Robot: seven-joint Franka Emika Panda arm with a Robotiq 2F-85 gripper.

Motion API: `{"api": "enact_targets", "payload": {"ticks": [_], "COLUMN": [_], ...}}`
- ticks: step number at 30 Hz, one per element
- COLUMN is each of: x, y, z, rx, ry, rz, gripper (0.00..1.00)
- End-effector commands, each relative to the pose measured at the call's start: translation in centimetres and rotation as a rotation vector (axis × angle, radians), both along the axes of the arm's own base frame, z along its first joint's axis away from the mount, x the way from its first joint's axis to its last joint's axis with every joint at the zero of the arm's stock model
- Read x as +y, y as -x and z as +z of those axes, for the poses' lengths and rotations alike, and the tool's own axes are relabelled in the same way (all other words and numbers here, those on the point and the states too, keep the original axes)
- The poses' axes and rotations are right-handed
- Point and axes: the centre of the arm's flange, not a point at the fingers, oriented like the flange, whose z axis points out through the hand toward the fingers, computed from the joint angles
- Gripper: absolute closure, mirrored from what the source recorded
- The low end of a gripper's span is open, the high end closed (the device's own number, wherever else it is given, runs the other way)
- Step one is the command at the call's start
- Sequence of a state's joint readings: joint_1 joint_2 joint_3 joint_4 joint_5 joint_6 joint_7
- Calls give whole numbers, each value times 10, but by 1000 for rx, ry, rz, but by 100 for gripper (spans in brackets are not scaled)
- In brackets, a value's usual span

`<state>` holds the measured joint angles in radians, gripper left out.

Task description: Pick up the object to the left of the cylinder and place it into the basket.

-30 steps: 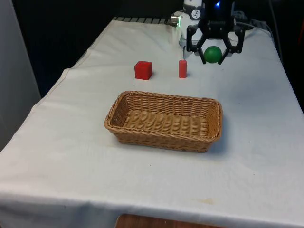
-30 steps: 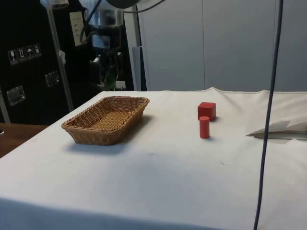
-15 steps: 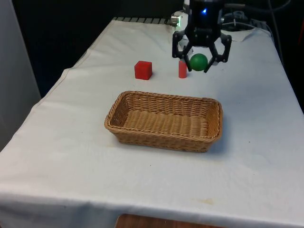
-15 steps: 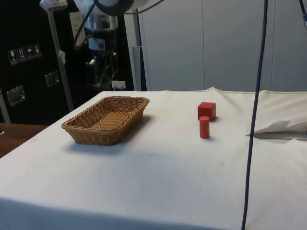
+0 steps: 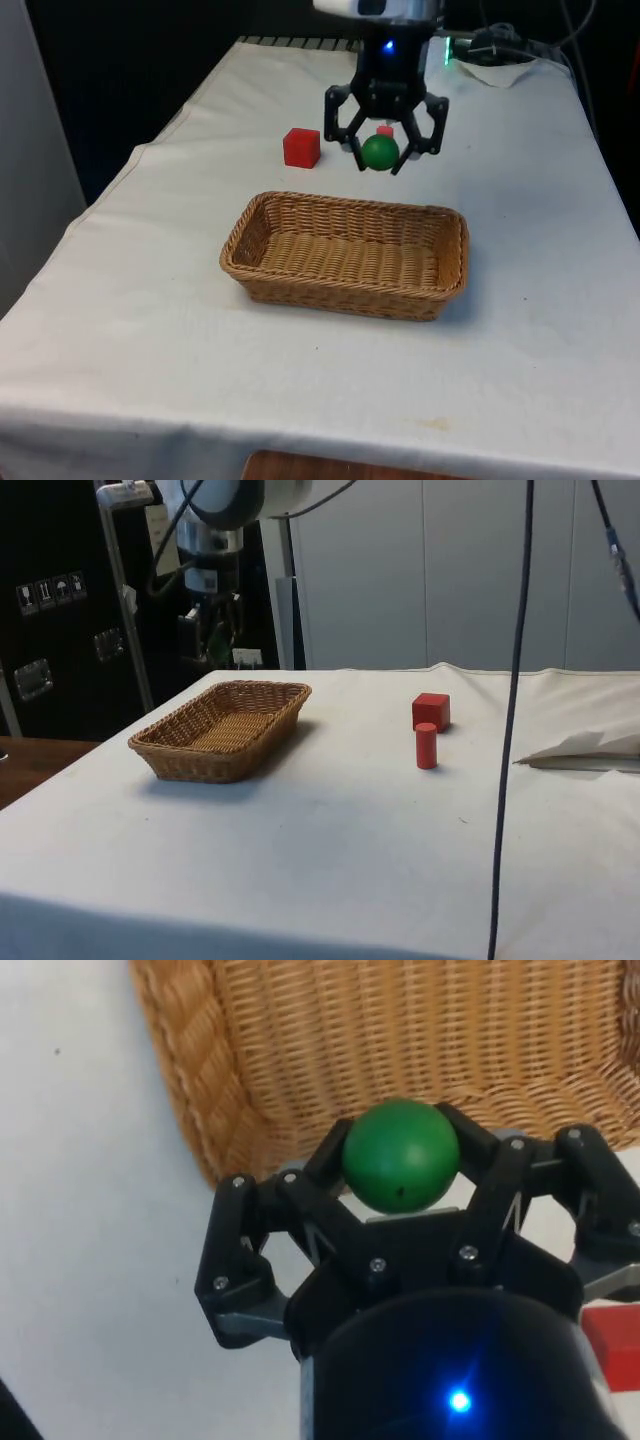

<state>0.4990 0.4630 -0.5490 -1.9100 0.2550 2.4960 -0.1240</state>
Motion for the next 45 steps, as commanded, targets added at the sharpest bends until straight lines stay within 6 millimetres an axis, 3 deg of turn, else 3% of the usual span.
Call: {"api": "enact_targets", "payload": {"ticks": [1, 7, 19, 39, 45], "x": [-3, -20, -34, -19, -14], "y": [-2, -7, -12, -18, -19], "z": [-2, -21, -54, -112, -120], "rx": [-5, -2, -10, -7, -17], "ry": [-11, -34, -53, -12, -12], "rz": [2, -7, -13, -25, -27], "gripper": [100, 100, 100, 100, 100]}}
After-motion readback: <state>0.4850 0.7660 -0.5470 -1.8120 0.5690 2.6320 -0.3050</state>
